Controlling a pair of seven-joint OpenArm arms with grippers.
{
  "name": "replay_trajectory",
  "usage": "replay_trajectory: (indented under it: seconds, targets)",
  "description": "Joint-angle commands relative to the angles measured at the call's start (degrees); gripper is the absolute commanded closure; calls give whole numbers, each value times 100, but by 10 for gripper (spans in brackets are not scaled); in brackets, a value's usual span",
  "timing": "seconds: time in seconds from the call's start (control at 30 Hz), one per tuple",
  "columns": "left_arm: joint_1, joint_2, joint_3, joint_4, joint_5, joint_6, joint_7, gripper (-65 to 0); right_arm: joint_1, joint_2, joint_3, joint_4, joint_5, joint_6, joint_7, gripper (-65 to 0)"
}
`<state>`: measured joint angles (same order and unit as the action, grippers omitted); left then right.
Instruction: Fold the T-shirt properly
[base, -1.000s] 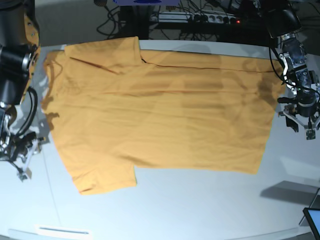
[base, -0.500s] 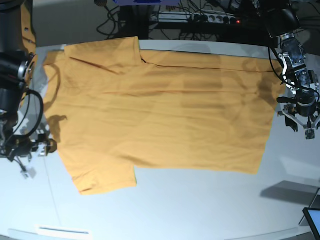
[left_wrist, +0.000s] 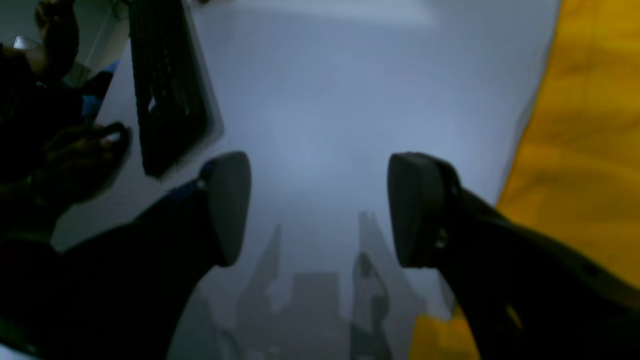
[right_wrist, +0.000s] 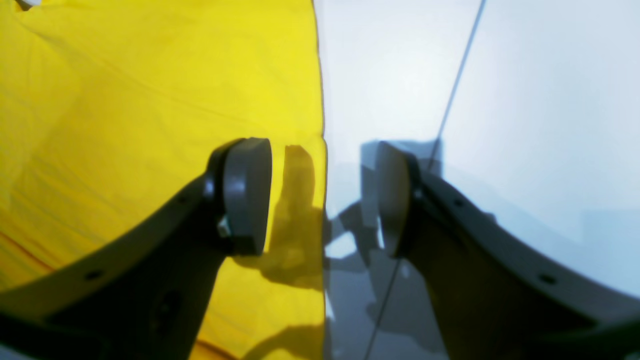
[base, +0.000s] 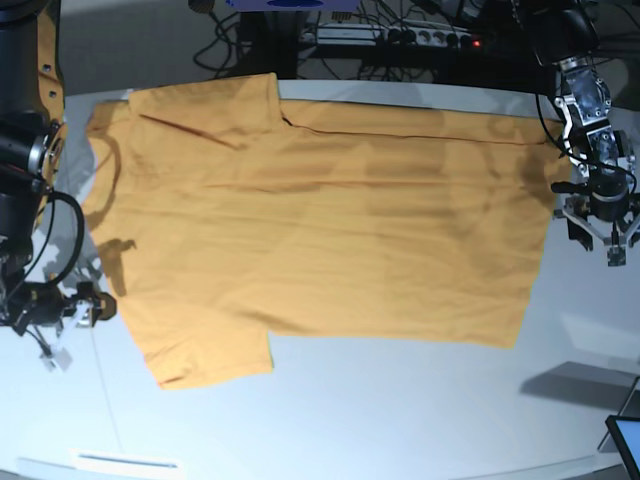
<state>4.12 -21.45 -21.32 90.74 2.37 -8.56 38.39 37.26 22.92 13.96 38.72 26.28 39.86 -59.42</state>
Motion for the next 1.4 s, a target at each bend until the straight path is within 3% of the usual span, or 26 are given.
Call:
replay_trajectory:
  seconds: [0.0,0.27,0.67,1.37]
  targets:
    - [-91,-136,-26,117,31,60,-116,-425,165,95,15,80,93,14,100,-324]
    - [-91,-136,-52,126,31,60,-116,-425,138,183,15,80,93,14,162,-324]
    - [41,-154,-61,135,31,60,-116,-425,217,482,-2,-975,84,14,909,-324]
    - [50,-154,-52,144,31,60,-116,-425,217,34,-2,-984,84,14,724,-322]
